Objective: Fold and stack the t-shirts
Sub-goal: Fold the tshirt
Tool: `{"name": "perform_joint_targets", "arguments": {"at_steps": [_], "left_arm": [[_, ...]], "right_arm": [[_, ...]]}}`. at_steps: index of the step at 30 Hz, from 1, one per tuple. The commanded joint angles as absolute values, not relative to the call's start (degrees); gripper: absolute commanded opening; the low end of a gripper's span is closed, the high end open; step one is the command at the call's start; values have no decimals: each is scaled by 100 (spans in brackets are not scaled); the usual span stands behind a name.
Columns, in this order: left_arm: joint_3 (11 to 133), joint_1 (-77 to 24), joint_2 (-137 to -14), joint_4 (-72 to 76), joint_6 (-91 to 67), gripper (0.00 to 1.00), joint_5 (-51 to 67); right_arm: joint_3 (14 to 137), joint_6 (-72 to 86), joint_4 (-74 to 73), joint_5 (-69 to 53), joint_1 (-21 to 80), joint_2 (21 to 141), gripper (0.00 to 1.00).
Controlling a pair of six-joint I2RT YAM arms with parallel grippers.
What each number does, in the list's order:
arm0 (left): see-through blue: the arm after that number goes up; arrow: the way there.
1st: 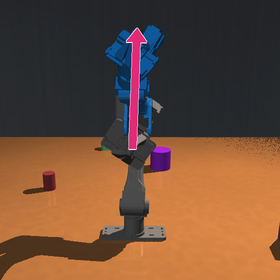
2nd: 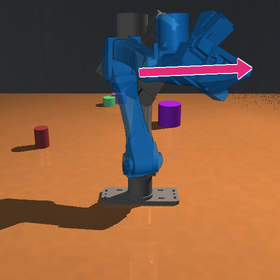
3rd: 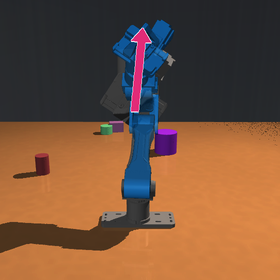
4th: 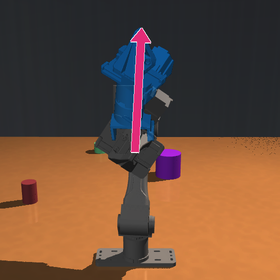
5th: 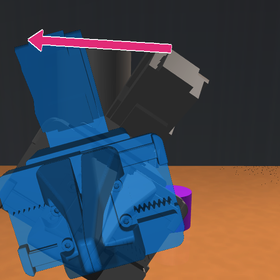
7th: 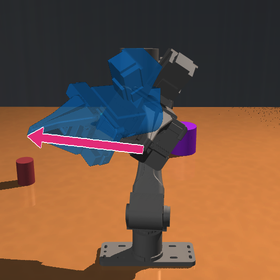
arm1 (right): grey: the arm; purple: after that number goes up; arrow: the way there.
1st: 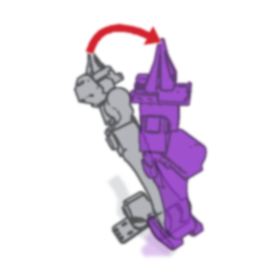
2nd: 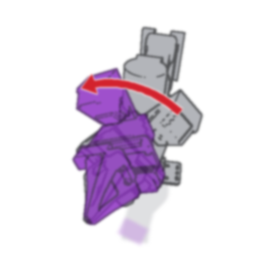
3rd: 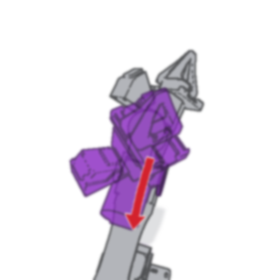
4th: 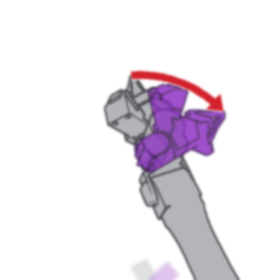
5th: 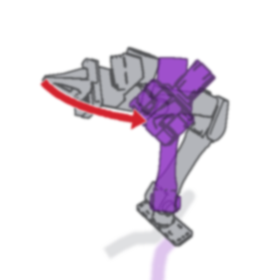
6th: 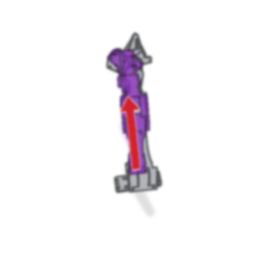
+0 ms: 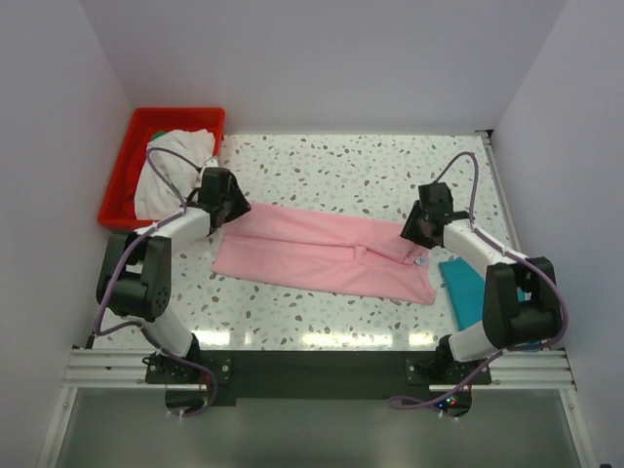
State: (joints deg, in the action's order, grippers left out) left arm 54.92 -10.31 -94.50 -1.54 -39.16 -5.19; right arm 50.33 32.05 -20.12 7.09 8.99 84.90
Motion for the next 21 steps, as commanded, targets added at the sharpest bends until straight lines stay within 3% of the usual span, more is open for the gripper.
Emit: {"name": "perform_joint_targets", "arguments": {"at_steps": [1,14,20,21], "left_arm": [[5686,-1195,-9755,-88,-3770,45,-404],[5344,-1424,-9870,202,-3902,43,-431],[5265,-1441,-9888,202,-3894,41,-431],[5239,-1441,-9879,211,-3902,41,-431]], "right_arm": [[5142,3164,-1977,1107,905,8543,42],[4896,3138,-1802,1143,905,8710,41],[4904,3173,-1767,976,905,8701,27],[4904,3182,-1767,949,914,8684,20]]}}
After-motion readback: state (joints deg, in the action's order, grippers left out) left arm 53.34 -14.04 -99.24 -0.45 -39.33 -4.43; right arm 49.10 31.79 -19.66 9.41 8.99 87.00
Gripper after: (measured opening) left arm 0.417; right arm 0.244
